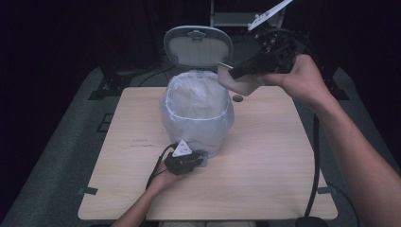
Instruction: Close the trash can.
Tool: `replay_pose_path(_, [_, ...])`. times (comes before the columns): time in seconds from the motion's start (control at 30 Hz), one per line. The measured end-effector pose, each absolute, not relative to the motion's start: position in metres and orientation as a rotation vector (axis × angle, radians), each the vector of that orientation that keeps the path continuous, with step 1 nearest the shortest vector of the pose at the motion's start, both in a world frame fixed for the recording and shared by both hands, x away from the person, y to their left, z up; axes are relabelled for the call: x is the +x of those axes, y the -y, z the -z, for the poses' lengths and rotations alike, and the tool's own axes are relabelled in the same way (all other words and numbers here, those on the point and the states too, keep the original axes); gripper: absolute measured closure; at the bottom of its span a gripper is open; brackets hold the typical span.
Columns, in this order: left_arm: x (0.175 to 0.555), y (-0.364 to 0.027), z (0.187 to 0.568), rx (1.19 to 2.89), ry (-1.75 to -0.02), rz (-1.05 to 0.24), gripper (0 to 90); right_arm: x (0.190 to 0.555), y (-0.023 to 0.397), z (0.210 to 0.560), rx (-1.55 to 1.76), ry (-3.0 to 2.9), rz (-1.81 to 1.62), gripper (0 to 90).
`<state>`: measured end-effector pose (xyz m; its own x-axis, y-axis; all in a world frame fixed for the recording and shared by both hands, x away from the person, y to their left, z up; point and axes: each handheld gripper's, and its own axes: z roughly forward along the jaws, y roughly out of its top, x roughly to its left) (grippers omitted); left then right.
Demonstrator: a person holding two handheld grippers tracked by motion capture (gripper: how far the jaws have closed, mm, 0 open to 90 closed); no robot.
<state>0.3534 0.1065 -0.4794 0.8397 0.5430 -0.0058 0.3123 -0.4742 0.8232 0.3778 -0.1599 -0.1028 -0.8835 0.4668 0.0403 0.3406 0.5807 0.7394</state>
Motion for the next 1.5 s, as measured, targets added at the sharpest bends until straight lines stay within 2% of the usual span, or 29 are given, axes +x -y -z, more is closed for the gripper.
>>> replay_pose_path(0.7, [0.353,-0.107,0.479,2.102,-0.624,-0.319,70.8,0.388,0.113,0.092,0.591,-2.685,-1.182,83.4])
replay_pose_path(1.5, [0.353,-0.107,0.479,2.102,-0.624,-0.32,70.8,0.418,0.067,0.12,0.56,-2.784,-1.167,83.2])
